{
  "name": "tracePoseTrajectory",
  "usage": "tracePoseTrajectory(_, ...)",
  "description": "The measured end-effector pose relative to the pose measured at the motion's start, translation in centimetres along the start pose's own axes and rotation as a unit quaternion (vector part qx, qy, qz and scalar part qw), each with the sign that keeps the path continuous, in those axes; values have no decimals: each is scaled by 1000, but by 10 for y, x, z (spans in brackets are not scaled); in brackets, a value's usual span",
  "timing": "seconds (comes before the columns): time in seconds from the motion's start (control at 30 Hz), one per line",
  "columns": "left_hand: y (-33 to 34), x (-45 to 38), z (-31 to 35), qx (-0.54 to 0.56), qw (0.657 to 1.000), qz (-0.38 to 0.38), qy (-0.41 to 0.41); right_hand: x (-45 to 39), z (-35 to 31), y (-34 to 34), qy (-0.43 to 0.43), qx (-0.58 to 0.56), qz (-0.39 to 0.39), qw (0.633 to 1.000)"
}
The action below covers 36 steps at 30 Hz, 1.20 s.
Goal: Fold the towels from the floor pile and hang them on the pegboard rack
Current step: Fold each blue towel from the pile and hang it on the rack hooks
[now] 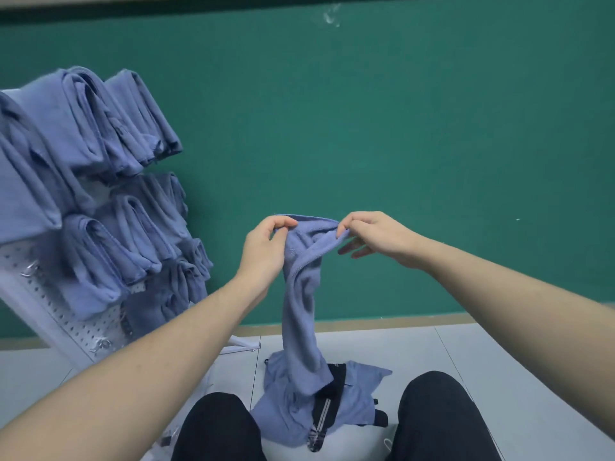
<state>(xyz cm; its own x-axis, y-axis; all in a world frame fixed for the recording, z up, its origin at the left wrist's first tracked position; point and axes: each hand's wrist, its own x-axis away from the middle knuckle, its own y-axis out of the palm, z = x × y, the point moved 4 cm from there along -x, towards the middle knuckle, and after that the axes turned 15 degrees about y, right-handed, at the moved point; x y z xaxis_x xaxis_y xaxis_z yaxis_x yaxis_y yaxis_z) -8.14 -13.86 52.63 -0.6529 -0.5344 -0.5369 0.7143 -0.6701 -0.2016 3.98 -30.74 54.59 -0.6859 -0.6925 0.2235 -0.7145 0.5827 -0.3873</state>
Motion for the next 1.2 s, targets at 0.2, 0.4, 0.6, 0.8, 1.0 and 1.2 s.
tracePoseTrajectory(0.2,-5,0,18,-20,998,-23,48,2,-6,-5,-37,4,103,994)
tracePoseTrajectory(0.4,-14,6,20,-69,994,-42,71,4,-5,-2,18,-88,43,995)
tracePoseTrajectory(0.6,-16,13,24,-10,996,-62,60,2,5,5,53,-103,-16,993)
tracePoseTrajectory(0.8,-12,22,20,46,993,-93,50,4,3,10,13,-138,65,988)
tracePoseTrajectory(1.0,7,43,16,388,894,18,-224,3,-2,23,8,-269,81,960)
tracePoseTrajectory(1.2,33,82,7,393,866,-127,-281,3,-4,27,60,-322,49,943)
